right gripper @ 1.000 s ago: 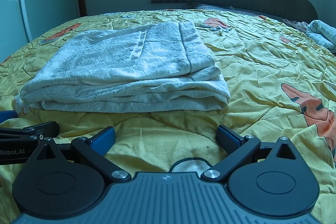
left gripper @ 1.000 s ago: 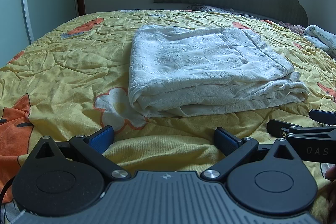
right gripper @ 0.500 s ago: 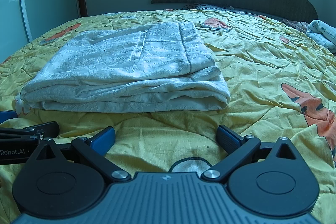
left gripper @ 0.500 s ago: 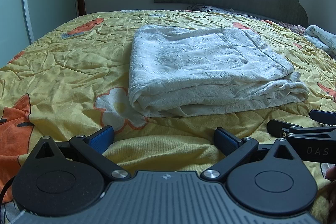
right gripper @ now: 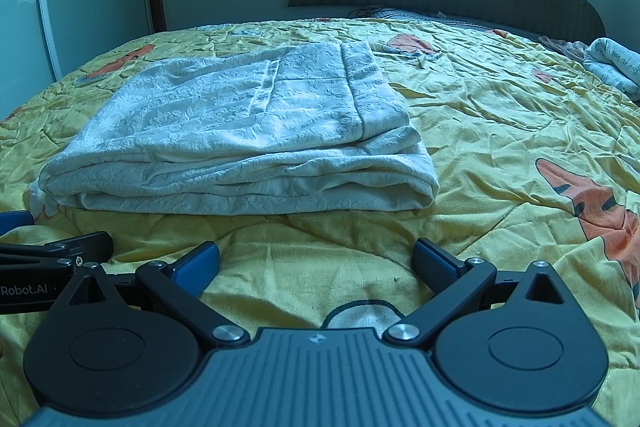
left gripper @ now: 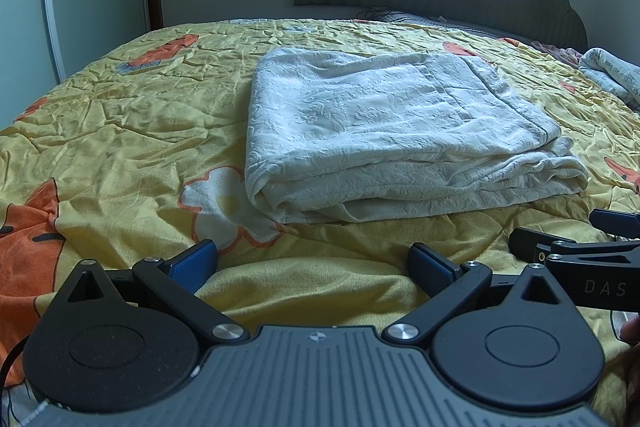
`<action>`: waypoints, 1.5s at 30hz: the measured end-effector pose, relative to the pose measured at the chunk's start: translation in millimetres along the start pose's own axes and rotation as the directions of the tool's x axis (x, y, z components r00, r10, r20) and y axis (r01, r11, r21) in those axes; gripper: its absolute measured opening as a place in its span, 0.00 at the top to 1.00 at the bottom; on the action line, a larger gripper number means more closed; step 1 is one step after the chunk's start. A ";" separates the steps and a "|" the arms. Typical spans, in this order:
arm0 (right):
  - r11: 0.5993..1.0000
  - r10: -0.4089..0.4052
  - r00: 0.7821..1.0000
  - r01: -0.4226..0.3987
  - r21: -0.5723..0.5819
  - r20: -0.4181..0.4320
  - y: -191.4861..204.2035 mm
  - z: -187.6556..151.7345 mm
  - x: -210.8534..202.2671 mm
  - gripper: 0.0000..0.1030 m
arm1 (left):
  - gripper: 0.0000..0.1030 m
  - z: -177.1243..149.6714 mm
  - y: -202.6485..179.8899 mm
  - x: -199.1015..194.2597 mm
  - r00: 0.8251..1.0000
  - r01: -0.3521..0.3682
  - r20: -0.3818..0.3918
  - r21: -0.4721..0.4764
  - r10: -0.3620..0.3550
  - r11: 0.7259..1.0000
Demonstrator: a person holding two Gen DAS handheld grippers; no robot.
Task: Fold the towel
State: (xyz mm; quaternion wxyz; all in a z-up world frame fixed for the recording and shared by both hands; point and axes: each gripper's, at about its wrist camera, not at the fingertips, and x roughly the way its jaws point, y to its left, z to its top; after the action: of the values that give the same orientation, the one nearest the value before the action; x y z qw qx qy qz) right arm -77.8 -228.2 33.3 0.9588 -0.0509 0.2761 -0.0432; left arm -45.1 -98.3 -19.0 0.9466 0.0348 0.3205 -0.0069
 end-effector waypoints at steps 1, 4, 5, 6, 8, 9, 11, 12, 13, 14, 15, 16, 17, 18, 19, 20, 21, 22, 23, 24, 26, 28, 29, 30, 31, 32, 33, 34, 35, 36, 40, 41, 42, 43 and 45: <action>1.000 0.000 1.000 0.000 0.000 0.000 0.0 0.0 0.0 0.00 | 0.00 0.0 0.0 0.0 1.000 0.000 0.000 0.000 0.000 1.000; 1.000 0.000 1.000 0.000 0.000 0.000 0.0 -0.1 0.0 0.00 | 0.00 -0.1 -0.3 -0.2 1.000 -0.002 -0.001 0.000 0.002 1.000; 1.000 0.000 1.000 0.000 0.000 0.000 -0.1 -0.2 0.0 0.00 | 0.00 0.1 -0.4 0.0 1.000 -0.002 -0.002 0.001 0.002 1.000; 1.000 0.000 1.000 0.000 0.000 0.000 0.0 -0.1 0.0 0.00 | 0.00 0.2 -0.5 0.1 1.000 -0.003 -0.003 0.001 0.003 1.000; 1.000 0.000 1.000 0.000 0.000 0.000 0.1 0.0 0.0 0.00 | 0.00 0.4 0.6 0.3 1.000 -0.002 -0.005 0.001 0.002 1.000; 1.000 -0.001 1.000 0.001 0.000 0.000 0.0 -0.1 -0.1 0.00 | 0.00 0.6 0.9 0.2 1.000 -0.003 -0.006 0.001 0.003 1.000; 1.000 0.000 1.000 0.000 0.000 0.000 0.0 0.0 -0.1 0.00 | 0.00 0.9 0.8 0.5 1.000 -0.004 -0.008 0.004 0.004 1.000; 1.000 0.000 1.000 0.000 0.001 0.000 -0.1 0.0 -0.1 0.00 | 0.00 0.7 0.7 0.2 1.000 -0.003 -0.008 0.004 0.003 1.000; 1.000 0.000 1.000 0.000 0.000 0.000 -0.1 0.0 0.0 0.00 | 0.00 0.5 1.6 0.0 1.000 0.000 -0.007 0.005 0.000 1.000; 1.000 0.000 1.000 0.000 0.000 0.000 -0.1 -0.1 -0.1 0.00 | 0.00 0.3 2.2 -0.4 1.000 0.003 -0.007 0.003 -0.003 1.000; 1.000 0.000 1.000 0.000 0.000 0.000 -0.1 0.1 0.0 0.00 | 0.00 0.3 1.0 -0.5 1.000 0.002 -0.008 0.002 -0.002 1.000; 1.000 0.000 1.000 0.000 0.000 0.000 -0.1 0.1 -0.1 0.00 | 0.00 0.4 1.2 -0.3 1.000 0.001 -0.009 0.005 -0.001 1.000; 1.000 0.000 1.000 0.000 0.001 0.000 -0.1 0.1 -0.1 0.00 | 0.00 0.8 2.2 -0.2 1.000 0.000 -0.010 0.006 0.000 1.000; 1.000 0.000 1.000 0.000 0.000 0.000 -0.1 0.0 -0.1 0.00 | 0.00 0.9 0.4 -0.3 1.000 -0.002 -0.011 0.004 0.002 1.000; 1.000 0.000 1.000 0.000 0.000 0.000 -0.1 0.1 -0.1 0.00 | 0.00 1.1 -0.3 -0.3 1.000 -0.004 -0.012 0.005 0.004 1.000; 1.000 0.000 1.000 0.000 0.000 0.000 -0.3 -0.3 -0.2 0.00 | 0.00 1.2 0.0 -0.2 1.000 -0.005 -0.012 0.004 0.005 1.000; 1.000 0.000 1.000 0.000 0.000 0.000 -0.1 0.1 -0.1 0.00 | 0.00 1.1 -0.1 -0.1 1.000 -0.006 -0.013 0.005 0.006 1.000; 1.000 0.000 1.000 0.000 0.000 0.000 -0.1 0.1 -0.1 0.00 | 0.00 1.1 0.6 -0.1 1.000 -0.006 -0.013 0.004 0.006 1.000; 1.000 0.000 1.000 0.000 0.000 0.000 0.0 0.1 -0.1 0.00 | 0.00 1.3 0.5 0.4 1.000 -0.006 -0.013 0.003 0.006 1.000; 1.000 0.000 1.000 0.000 0.001 0.000 -0.1 0.1 -0.2 0.00 | 0.00 1.2 -0.2 0.4 1.000 -0.006 -0.012 0.003 0.006 1.000; 1.000 0.000 1.000 0.000 0.001 0.000 -0.2 -0.1 -0.3 0.00 | 0.00 1.3 0.9 0.3 1.000 -0.005 -0.013 0.000 0.005 1.000; 1.000 0.000 1.000 0.000 0.001 0.000 -0.1 0.2 -0.3 0.00 | 0.00 0.9 0.6 0.5 1.000 -0.006 -0.013 -0.001 0.006 1.000; 1.000 0.000 1.000 0.000 0.001 0.000 -0.2 0.0 -0.3 0.00 | 0.00 1.0 0.4 0.7 1.000 -0.007 -0.013 -0.002 0.007 1.000; 1.000 0.000 1.000 0.000 0.001 0.000 -0.3 -0.2 -0.4 0.00 | 0.00 1.3 -0.2 0.7 1.000 -0.009 -0.013 -0.002 0.009 1.000; 1.000 0.000 1.000 0.000 0.001 0.000 -0.1 0.2 -0.4 0.00 | 0.00 1.1 -0.1 0.6 1.000 -0.009 -0.013 -0.001 0.009 1.000; 1.000 0.000 1.000 0.000 0.001 0.000 -0.1 0.2 -0.4 0.00 | 0.00 1.1 0.0 0.6 1.000 -0.009 -0.013 -0.002 0.009 1.000; 1.000 0.000 1.000 0.000 0.001 0.000 -0.4 -0.2 -0.5 0.00 | 0.00 1.0 0.7 0.7 1.000 -0.007 -0.012 -0.002 0.007 1.000; 1.000 0.000 1.000 0.000 0.001 0.000 -0.2 0.2 -0.4 0.00 | 0.00 1.3 0.4 0.8 1.000 -0.007 -0.012 -0.001 0.007 1.000; 1.000 0.000 1.000 0.000 0.001 0.000 -0.3 0.1 -0.4 0.00 | 0.00 1.5 0.1 0.9 1.000 -0.007 -0.012 -0.002 0.007 1.000; 1.000 0.000 1.000 0.000 0.001 0.000 -0.3 -0.1 -0.4 0.00 | 0.00 1.2 0.4 0.8 1.000 -0.006 -0.012 -0.003 0.006 1.000; 1.000 0.000 1.000 0.000 0.001 0.000 -0.1 0.4 -0.3 0.00 | 0.00 2.1 -0.3 0.2 1.000 -0.005 -0.010 -0.009 0.005 1.000; 1.000 0.000 1.000 0.000 0.001 0.000 -0.3 0.0 -0.3 0.00 | 0.00 2.1 -0.4 0.2 1.000 -0.005 -0.010 -0.008 0.005 1.000; 1.000 0.000 1.000 0.000 0.001 0.000 -0.2 0.0 -0.3 0.00 | 0.00 2.0 -0.4 0.2 1.000 -0.006 -0.011 -0.007 0.006 1.000; 1.000 0.000 1.000 0.000 0.001 0.000 -0.1 0.2 -0.2 0.00 | 0.00 1.9 -0.1 0.1 1.000 -0.006 -0.011 -0.007 0.006 1.000; 1.000 0.000 1.000 0.000 0.001 0.000 -0.2 0.1 -0.2 0.00 | 0.00 2.0 0.4 0.1 1.000 -0.005 -0.010 -0.009 0.005 1.000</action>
State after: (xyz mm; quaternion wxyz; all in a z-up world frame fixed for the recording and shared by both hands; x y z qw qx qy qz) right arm -77.9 -228.3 33.6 0.9589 -0.0505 0.2758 -0.0433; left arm -43.8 -98.1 -17.5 0.9452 0.0313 0.3251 -0.0031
